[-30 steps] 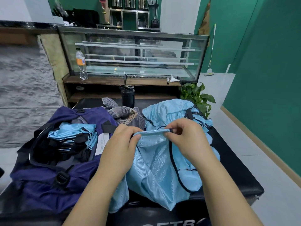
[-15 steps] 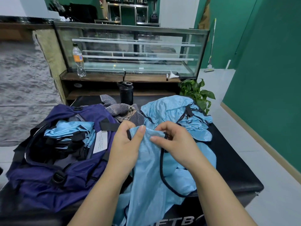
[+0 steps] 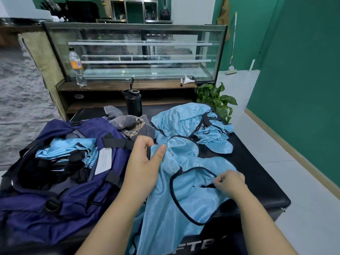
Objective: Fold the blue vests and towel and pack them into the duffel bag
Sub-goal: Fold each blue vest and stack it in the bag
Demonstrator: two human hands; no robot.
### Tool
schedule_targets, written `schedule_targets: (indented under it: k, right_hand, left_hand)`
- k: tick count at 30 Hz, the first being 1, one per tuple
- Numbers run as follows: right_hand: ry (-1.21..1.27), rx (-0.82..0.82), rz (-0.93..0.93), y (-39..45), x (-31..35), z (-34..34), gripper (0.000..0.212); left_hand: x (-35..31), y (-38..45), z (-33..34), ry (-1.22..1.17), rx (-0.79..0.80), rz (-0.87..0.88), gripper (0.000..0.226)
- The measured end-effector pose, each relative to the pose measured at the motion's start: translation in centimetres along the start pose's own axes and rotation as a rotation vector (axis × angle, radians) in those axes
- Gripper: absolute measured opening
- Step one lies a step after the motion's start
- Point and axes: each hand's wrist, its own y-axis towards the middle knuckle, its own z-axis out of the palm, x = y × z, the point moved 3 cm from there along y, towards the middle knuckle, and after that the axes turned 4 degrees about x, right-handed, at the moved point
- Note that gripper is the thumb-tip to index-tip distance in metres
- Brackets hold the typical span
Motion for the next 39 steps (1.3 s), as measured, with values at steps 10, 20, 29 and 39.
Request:
schedule_targets:
  k: [10,20,29,39]
  right_hand:
    - [0.278,-0.128,0.028,-0.5,-2.8,0.7,0.031]
    - [0.596,-0.187,-0.431,-5.9,5.4,-7.0,0.021]
    - [0.809,0.075,-0.644,-11.9,12.6,-7.7,0.031]
    - [0.917,0.225,-0.731,-13.2,14.0,-7.0,0.037]
  left_hand:
    - [-0.7,0.5,0.8,0.006,0.112,0.059,0.030]
    - [-1.8,0.1,0.4,0.133,0.228,0.113,0.028]
    - [-1.2,-1.2,1.5,0.176,0.281,0.003,0.030]
    - [0.6,-0.8,0.0,0.060,0.311,-0.106,0.016]
